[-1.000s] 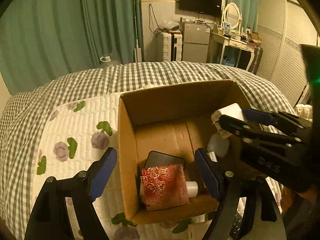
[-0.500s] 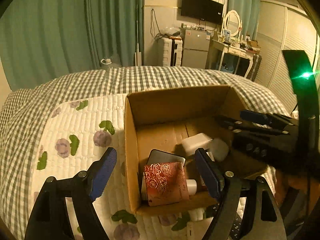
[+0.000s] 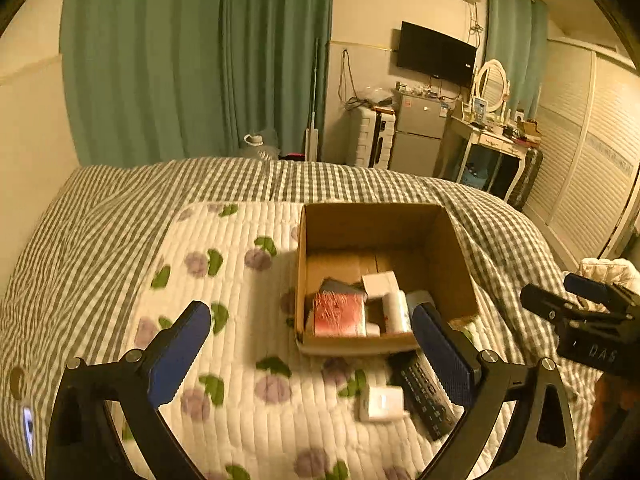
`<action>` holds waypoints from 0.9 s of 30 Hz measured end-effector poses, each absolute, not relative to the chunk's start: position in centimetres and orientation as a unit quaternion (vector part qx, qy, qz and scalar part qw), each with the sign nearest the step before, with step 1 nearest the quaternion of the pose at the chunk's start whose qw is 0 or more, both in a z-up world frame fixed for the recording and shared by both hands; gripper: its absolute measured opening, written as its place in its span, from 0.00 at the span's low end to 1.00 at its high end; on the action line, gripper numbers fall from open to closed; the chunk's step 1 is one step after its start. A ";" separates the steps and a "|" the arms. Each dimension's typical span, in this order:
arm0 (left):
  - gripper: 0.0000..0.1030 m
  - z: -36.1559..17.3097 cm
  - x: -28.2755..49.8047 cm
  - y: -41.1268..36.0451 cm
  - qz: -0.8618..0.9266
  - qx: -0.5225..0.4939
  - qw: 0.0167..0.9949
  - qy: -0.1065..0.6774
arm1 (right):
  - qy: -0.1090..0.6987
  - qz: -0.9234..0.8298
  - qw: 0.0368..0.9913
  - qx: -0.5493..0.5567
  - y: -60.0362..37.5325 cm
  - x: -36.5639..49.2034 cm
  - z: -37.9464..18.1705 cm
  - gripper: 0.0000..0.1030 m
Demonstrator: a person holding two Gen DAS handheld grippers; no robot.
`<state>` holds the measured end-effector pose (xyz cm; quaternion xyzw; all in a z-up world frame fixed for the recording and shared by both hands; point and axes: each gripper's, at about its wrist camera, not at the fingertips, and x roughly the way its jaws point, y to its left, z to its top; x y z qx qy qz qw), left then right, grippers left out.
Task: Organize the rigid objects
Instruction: 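Grasp the black TV remote with the right tool while the left grasps the white square plug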
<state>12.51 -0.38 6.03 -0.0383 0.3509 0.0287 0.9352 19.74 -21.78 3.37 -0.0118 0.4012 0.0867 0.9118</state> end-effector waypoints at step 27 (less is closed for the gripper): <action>1.00 -9.3 12.3 -2.1 0.054 -0.035 0.876 0.478 | 0.519 0.171 0.829 -0.118 -18.1 19.2 -16.4 0.58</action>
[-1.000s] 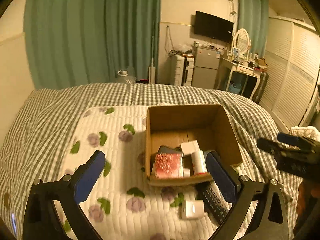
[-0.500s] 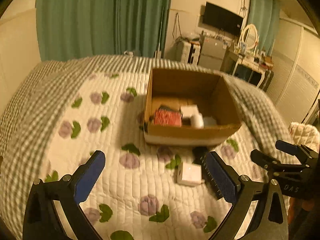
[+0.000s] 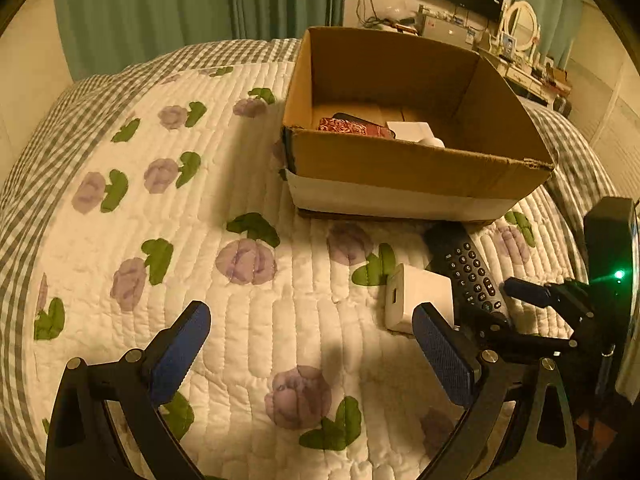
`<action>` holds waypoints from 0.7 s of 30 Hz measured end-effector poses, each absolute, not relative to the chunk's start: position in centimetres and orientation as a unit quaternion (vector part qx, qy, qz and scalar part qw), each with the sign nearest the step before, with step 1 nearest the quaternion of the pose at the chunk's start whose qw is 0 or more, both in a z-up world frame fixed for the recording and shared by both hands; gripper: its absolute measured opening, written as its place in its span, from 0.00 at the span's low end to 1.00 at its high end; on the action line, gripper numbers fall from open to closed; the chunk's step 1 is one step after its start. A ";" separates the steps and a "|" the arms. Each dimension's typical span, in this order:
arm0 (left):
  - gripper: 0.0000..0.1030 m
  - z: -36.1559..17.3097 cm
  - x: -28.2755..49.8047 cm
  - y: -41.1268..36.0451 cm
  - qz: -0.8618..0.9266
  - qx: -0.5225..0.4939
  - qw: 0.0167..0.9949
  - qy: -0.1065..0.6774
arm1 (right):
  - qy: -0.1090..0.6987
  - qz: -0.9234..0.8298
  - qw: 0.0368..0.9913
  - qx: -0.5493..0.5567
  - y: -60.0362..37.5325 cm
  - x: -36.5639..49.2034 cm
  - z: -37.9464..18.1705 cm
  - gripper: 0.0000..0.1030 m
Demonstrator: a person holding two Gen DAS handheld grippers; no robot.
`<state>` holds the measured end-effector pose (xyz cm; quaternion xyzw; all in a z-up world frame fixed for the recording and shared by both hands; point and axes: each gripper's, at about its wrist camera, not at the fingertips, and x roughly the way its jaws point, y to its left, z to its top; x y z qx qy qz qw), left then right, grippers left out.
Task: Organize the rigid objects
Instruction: 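Grasp the black TV remote with the right tool while the left grasps the white square plug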
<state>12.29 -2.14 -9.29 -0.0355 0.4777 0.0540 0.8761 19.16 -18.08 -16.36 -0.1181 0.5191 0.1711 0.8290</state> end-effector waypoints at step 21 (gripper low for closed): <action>1.00 -12.5 14.9 -9.0 0.025 0.009 0.846 0.533 | 0.509 0.177 0.825 -0.169 -21.4 18.3 -15.2 0.39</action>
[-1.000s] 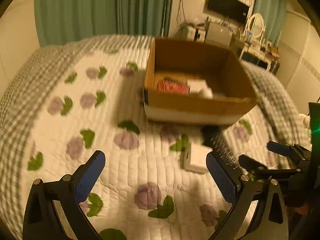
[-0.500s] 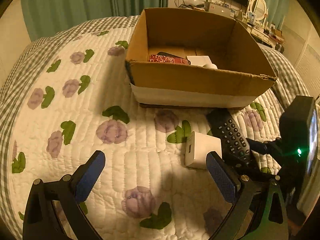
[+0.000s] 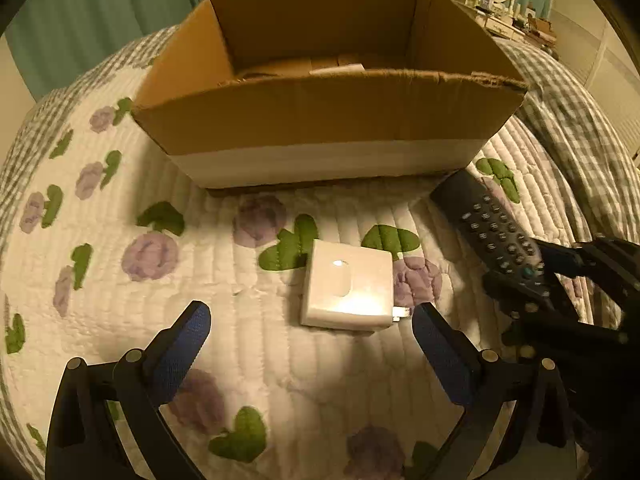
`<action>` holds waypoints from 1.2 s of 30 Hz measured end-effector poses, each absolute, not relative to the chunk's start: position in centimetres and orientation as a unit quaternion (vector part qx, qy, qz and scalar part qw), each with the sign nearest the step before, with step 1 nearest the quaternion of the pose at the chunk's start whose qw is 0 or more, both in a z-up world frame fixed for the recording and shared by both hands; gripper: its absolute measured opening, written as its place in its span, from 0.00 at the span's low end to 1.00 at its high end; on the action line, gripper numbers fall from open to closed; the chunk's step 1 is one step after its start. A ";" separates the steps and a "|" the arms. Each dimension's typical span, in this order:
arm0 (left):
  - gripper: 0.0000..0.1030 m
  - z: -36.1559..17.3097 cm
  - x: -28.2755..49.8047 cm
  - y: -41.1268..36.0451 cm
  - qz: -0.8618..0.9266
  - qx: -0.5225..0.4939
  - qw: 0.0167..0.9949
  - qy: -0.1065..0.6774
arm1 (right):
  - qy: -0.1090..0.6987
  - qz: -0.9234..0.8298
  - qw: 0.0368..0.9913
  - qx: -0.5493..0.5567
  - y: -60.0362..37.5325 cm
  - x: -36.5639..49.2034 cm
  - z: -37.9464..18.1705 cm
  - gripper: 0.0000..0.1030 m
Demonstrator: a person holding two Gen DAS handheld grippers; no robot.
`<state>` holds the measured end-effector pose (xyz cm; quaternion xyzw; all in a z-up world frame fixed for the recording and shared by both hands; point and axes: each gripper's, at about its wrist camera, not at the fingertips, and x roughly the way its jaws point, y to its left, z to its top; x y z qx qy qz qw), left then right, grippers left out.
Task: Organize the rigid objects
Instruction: 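Grasp the black TV remote with the right tool while the left grasps the white square plug, then lower the plug and remote into the box and open both tools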
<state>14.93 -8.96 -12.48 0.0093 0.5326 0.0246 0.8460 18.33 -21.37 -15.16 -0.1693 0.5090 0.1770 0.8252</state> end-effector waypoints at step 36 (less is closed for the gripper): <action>0.54 -2.5 9.4 -5.3 -0.050 -0.031 0.879 0.473 | 0.474 0.123 0.865 -0.108 -22.6 14.9 -5.9 0.39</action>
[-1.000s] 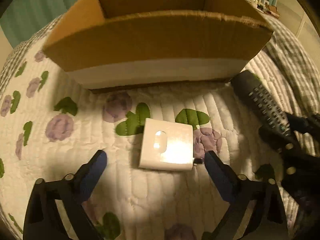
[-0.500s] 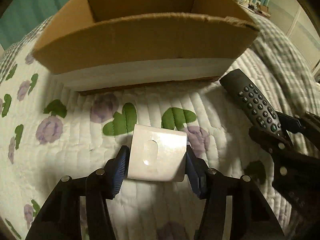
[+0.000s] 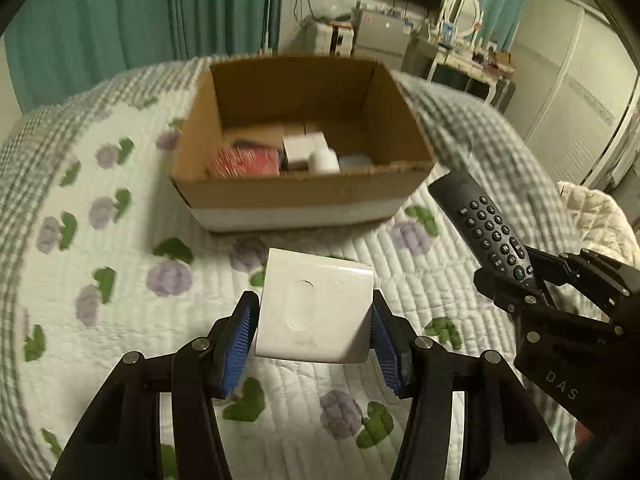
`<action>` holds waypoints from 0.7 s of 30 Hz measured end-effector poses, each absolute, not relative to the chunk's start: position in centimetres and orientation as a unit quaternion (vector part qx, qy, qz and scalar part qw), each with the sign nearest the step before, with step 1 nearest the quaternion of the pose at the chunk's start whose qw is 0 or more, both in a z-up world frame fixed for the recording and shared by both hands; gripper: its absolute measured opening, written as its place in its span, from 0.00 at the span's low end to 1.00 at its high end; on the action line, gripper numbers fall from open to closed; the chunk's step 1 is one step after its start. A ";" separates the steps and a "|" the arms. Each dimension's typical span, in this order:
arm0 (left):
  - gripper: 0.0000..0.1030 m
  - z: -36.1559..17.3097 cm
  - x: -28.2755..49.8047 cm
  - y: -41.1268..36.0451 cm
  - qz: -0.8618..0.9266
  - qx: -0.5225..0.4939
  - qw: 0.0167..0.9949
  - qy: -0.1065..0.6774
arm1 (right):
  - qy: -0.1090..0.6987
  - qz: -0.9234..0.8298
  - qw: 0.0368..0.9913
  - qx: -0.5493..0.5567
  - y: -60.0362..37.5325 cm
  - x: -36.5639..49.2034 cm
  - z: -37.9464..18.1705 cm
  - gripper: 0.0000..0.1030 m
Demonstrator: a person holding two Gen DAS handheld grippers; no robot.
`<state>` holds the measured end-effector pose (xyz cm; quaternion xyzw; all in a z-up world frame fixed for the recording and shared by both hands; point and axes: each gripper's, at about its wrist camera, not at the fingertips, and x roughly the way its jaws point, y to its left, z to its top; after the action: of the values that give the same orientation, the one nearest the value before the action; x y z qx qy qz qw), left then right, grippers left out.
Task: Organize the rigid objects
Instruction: 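Lower the plug and remote into the box and open both tools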
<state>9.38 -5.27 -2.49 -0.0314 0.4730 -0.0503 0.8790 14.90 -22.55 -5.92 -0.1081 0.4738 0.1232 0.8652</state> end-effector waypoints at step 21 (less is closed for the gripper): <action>0.54 7.8 16.7 -1.7 -0.024 -0.005 0.934 0.358 | 0.332 0.145 0.931 -0.049 -17.8 20.0 7.3 0.39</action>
<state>16.74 -1.73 7.76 -0.0052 0.3577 -0.0240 0.9335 19.96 -17.79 7.35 -0.0488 0.3323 0.1446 0.9307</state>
